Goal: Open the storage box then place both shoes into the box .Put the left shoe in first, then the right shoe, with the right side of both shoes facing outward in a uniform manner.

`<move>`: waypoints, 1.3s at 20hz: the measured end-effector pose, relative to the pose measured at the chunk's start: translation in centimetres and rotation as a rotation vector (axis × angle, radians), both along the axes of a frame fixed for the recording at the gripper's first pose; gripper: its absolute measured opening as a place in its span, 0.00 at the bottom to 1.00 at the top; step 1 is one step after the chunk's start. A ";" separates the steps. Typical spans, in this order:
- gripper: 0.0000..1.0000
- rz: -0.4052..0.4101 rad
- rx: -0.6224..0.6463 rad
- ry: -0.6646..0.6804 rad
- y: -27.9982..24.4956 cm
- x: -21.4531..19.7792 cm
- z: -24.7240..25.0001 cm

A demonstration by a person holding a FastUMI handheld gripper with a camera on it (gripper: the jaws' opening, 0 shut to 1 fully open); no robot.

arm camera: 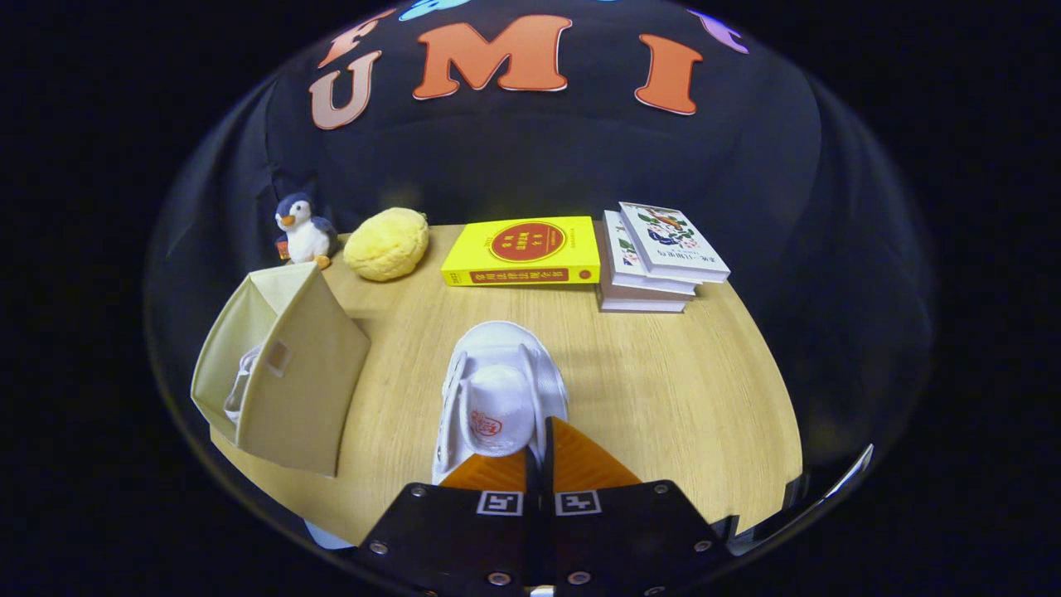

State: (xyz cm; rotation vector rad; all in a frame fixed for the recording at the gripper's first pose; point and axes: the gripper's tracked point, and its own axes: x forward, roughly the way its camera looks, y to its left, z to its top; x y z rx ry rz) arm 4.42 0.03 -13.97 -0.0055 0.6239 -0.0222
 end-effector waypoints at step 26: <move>0.00 -0.041 0.092 -0.022 26.4 2.5 4.5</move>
